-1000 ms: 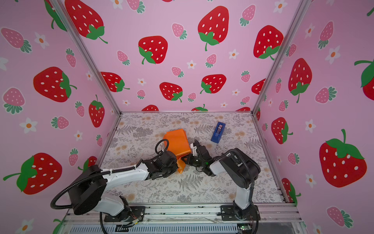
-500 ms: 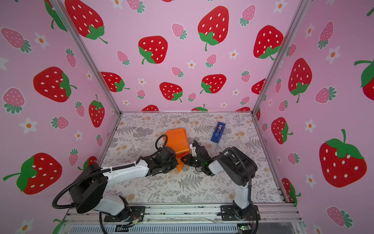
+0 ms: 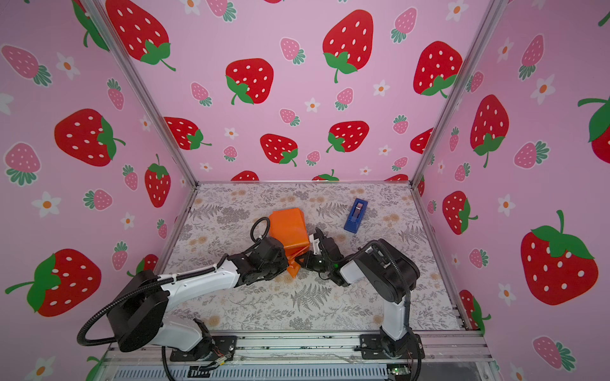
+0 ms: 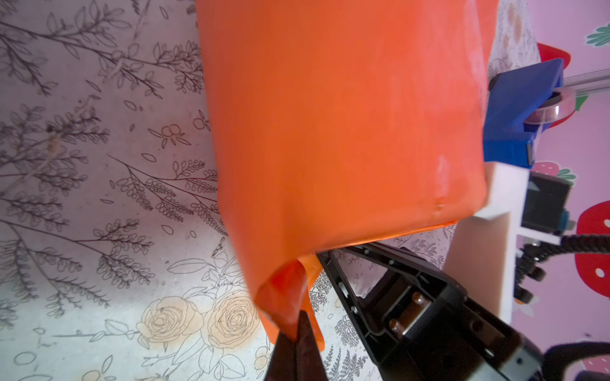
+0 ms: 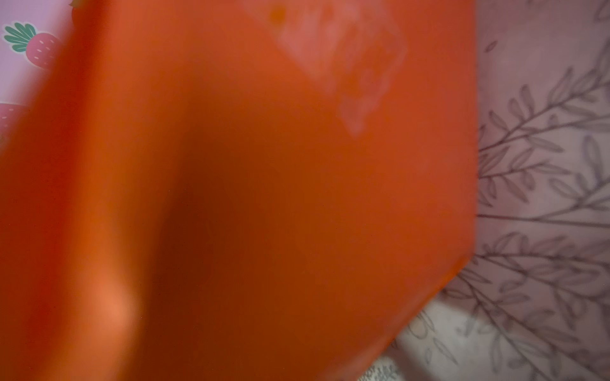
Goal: Wrap a gift box in wrapping paper
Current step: Fold the wrapping paper for the gift box.
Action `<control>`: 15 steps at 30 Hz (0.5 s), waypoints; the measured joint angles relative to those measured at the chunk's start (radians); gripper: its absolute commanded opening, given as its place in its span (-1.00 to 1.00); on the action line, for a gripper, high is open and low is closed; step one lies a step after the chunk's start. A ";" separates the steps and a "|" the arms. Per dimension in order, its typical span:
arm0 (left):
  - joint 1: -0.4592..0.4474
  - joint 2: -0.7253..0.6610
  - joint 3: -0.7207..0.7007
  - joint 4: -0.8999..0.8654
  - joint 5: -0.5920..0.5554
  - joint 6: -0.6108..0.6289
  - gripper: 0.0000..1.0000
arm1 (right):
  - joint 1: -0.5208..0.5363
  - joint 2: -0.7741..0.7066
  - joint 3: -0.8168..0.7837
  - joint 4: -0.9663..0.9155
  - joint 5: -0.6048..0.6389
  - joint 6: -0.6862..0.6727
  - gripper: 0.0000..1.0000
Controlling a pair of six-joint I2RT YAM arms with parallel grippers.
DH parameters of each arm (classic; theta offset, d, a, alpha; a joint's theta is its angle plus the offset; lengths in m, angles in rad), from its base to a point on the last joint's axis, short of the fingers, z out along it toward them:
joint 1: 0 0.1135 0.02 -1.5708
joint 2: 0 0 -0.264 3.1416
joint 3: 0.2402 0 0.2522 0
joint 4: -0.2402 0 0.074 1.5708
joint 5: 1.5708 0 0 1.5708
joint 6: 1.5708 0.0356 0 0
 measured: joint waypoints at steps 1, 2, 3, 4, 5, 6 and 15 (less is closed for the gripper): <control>0.002 0.006 0.000 0.003 0.000 -0.002 -1.00 | 0.000 0.000 0.001 0.000 0.000 0.000 -0.89; 0.003 0.014 0.002 0.003 0.000 -0.005 -1.00 | 0.000 0.000 0.001 0.000 0.000 0.000 -0.90; 0.005 0.024 0.006 0.005 0.000 -0.006 -1.00 | 0.000 0.000 0.001 0.000 0.000 0.000 -0.89; 0.006 0.032 0.010 0.006 -0.001 -0.009 -1.00 | 0.000 0.000 0.001 0.000 0.000 0.000 -0.88; 0.008 0.042 0.015 0.008 -0.003 -0.012 -1.00 | 0.000 0.000 0.001 0.000 0.000 0.000 -0.86; 0.010 0.049 0.019 0.011 -0.004 -0.015 -1.00 | 0.000 0.000 0.001 0.000 0.000 -0.003 -0.84; 0.021 0.060 0.023 0.043 -0.060 -0.068 -1.00 | 0.000 -0.002 0.000 -0.002 -0.008 -0.029 -0.66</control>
